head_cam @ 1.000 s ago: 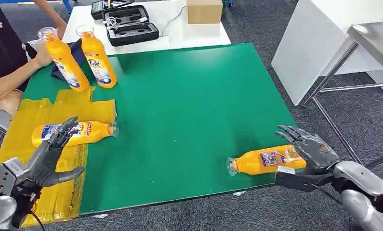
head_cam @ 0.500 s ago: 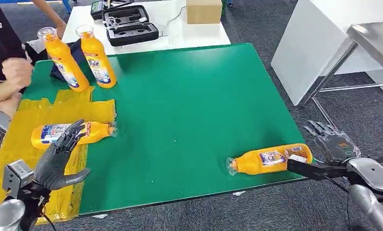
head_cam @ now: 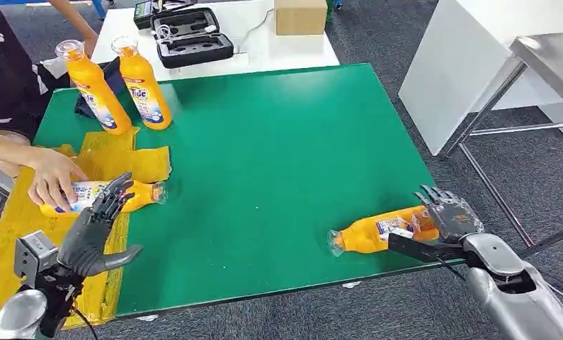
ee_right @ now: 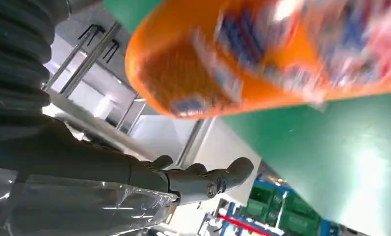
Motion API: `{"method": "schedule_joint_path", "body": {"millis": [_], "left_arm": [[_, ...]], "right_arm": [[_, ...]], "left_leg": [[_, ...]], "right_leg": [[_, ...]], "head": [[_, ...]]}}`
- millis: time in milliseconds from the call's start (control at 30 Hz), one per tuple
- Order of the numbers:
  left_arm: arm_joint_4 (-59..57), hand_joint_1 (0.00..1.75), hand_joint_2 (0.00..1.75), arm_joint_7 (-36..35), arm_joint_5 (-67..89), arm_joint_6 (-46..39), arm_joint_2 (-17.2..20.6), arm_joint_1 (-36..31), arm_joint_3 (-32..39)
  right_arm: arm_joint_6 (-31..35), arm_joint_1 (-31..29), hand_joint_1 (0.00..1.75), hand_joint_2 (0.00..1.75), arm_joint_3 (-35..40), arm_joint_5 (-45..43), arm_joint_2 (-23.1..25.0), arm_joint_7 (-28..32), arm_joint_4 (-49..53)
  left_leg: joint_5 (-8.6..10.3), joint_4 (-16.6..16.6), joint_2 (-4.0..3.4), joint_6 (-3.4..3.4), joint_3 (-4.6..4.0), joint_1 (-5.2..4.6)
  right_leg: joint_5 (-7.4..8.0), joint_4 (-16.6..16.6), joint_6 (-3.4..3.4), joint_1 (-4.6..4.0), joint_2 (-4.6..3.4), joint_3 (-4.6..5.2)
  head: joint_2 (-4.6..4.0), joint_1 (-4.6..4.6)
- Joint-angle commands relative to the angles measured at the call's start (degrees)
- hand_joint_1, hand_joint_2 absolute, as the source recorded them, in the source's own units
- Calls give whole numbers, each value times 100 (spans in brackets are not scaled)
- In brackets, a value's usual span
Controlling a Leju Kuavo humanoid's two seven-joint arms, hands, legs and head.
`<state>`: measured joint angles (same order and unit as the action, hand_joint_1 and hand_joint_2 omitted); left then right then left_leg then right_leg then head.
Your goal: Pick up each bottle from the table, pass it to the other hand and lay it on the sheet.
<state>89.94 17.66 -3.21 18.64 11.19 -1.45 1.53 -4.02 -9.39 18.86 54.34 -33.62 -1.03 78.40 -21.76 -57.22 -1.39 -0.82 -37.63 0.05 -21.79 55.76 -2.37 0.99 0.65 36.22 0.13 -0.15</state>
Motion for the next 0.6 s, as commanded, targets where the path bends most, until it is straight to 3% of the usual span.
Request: {"method": "schedule_joint_path", "body": {"millis": [33,100,133,500,600], "left_arm": [[-375,0,175,-33,7,-18,-129,-196,-84],[-407,0,175,-40,12,-24,-133,-217,-100],[-414,0,175,-41,12,-24,-131,-227,-107],[-684,0,175,-44,-6,-34,-158,-350,-186],[-744,0,175,-46,-11,-44,-153,-389,-239]], "right_arm": [[20,-346,0,175,269,14,379,30,-591],[-20,-435,0,175,358,21,383,82,-732],[-29,-465,0,175,391,21,394,93,-782],[-628,-972,0,175,1021,-302,393,145,-1867],[-781,-1160,16,175,1280,-268,422,153,-2246]], "left_leg": [[-14,4,5,7,39,8],[-26,1,9,10,65,10],[-10,6,4,5,35,5],[-10,5,6,4,36,7],[-6,8,7,4,35,8]], "right_leg": [[-10,-8,12,-6,-9,-39],[-22,-5,18,-7,-12,-63],[-8,-7,10,-3,-8,-33],[-7,-10,10,-5,-6,-37],[-3,-14,8,-7,-3,-36]], "head": [[0,2],[0,0],[0,0],[0,0],[0,0]]}}
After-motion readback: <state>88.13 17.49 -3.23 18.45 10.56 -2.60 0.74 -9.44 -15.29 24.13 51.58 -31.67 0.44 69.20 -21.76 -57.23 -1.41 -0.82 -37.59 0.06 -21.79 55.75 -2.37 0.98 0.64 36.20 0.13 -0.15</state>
